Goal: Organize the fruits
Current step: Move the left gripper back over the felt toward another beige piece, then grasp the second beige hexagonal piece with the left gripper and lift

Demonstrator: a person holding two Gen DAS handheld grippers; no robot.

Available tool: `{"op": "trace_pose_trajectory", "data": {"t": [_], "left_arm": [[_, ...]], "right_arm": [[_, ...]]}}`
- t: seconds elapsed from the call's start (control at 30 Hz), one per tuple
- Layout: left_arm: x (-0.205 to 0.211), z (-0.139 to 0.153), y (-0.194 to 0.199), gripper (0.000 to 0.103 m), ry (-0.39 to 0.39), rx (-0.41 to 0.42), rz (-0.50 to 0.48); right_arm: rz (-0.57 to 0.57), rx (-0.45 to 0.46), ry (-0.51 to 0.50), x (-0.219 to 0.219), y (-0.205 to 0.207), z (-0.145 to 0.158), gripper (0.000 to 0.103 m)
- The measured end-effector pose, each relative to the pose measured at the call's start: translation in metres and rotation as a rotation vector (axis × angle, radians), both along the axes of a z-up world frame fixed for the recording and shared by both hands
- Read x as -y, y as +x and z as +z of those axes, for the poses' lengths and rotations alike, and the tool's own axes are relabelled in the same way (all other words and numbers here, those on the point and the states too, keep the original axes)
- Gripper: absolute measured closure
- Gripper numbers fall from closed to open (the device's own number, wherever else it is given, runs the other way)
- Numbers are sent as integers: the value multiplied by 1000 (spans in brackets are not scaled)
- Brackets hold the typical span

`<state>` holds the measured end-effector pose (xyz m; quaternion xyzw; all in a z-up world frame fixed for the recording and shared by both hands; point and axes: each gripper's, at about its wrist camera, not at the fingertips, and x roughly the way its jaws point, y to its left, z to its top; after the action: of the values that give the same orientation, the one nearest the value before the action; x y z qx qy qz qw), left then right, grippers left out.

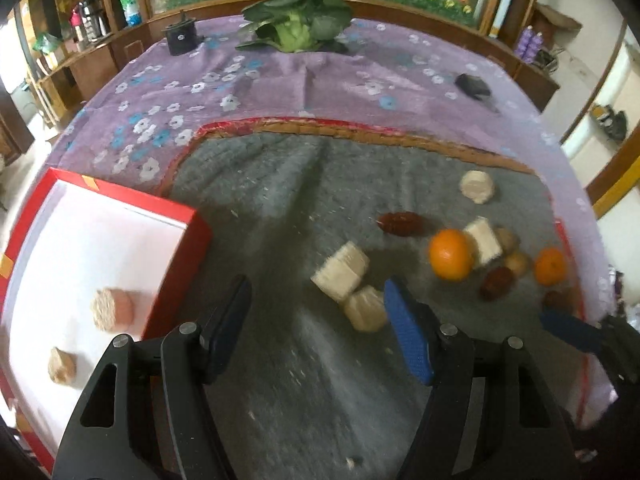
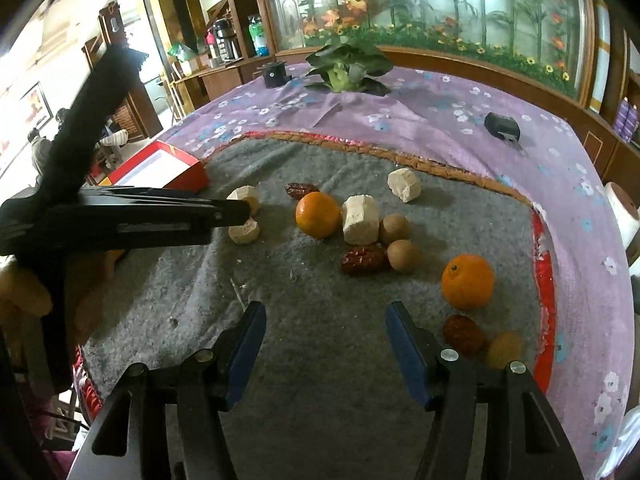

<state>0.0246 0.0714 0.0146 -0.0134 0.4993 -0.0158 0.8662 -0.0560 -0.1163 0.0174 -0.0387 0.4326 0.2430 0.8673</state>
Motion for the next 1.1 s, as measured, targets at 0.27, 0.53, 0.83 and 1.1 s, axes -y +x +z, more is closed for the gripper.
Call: {"op": "trace_pose_trajectory", "data": {"t": [0.27, 0.53, 0.83, 1.1], "left_arm": [[-28, 4, 6, 35, 2, 11, 80], [-20, -1, 5, 35, -32, -1, 23], [-9, -7, 16, 67, -16, 16, -1], [-20, 4, 6, 75, -74, 50, -8]], "right_arm": [[29, -9, 11, -5, 4, -1, 42], [62, -18, 4, -15, 8, -4, 42], [61, -40, 25, -13, 12, -8, 42], [98, -41, 67, -31, 21, -5, 42]]}}
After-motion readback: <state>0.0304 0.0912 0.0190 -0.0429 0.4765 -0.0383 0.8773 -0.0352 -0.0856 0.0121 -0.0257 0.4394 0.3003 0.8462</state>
